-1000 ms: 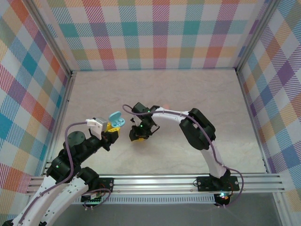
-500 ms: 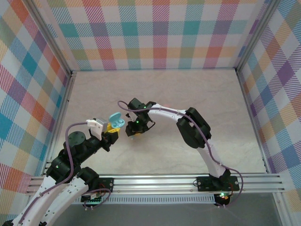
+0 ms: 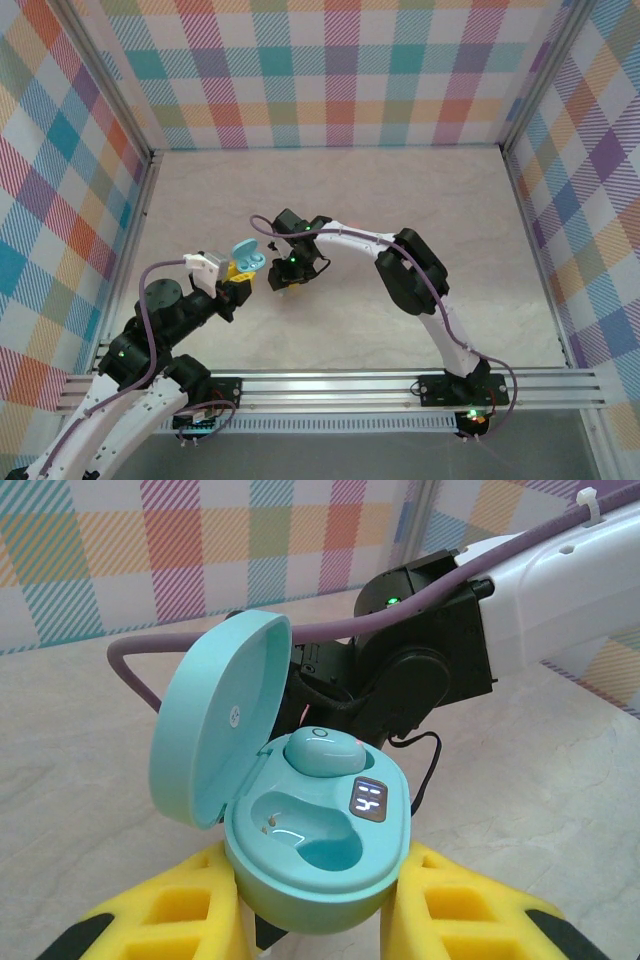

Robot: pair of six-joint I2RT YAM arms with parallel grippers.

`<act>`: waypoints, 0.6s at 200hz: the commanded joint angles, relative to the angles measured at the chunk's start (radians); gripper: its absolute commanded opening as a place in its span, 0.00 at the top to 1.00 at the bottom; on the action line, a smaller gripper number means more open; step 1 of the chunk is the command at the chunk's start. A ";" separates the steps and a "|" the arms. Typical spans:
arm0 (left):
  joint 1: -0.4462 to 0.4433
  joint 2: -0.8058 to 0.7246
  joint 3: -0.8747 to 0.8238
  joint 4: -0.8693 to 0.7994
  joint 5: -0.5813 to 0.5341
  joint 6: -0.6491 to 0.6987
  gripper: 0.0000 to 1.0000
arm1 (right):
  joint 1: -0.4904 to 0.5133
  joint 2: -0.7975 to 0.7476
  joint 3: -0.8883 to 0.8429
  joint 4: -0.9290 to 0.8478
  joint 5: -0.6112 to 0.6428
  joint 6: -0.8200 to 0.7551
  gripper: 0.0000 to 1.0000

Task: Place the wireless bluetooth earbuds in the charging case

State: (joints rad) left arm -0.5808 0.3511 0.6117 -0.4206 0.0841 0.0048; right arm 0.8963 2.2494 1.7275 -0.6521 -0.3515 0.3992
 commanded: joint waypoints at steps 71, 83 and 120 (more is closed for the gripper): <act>0.001 -0.007 0.021 -0.001 -0.010 0.008 0.81 | 0.045 0.040 0.054 -0.148 0.104 -0.062 0.62; 0.001 -0.009 0.019 -0.001 -0.009 0.006 0.81 | 0.049 0.044 0.056 -0.155 0.112 -0.063 0.62; 0.001 -0.017 0.014 -0.006 -0.002 -0.002 0.81 | 0.052 0.045 0.071 -0.159 0.125 -0.062 0.62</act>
State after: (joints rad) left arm -0.5808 0.3511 0.6117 -0.4206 0.0841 0.0044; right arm 0.9360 2.2642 1.7725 -0.7498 -0.2424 0.3538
